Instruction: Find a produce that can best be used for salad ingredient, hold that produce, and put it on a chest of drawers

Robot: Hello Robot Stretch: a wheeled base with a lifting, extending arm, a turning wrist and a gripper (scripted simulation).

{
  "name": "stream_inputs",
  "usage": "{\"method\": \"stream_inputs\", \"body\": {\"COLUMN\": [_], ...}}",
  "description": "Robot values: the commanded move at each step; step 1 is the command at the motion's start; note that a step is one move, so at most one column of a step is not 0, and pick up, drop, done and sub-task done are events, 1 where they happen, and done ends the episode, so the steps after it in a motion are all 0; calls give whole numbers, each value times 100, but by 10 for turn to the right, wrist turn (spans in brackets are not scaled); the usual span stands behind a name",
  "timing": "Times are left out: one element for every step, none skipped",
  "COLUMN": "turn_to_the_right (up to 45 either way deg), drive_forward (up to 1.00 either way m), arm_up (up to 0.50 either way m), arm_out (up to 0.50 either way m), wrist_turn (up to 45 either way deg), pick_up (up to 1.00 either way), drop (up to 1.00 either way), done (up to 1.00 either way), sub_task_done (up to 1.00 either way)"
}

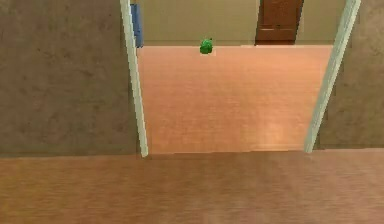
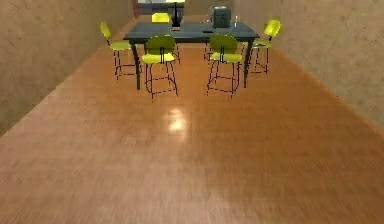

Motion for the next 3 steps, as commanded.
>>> {"method": "stream_inputs", "body": {"turn_to_the_right": [0, 0, -120], "drive_forward": [100, 55, 0], "arm_up": [0, 0, 0], "arm_out": [0, 0, 0], "wrist_turn": [0, 0, 0], "pick_up": [0, 0, 0], "drop": [0, 0, 0], "done": [0, 0, 0], "sub_task_done": [0, 0, 0]}}
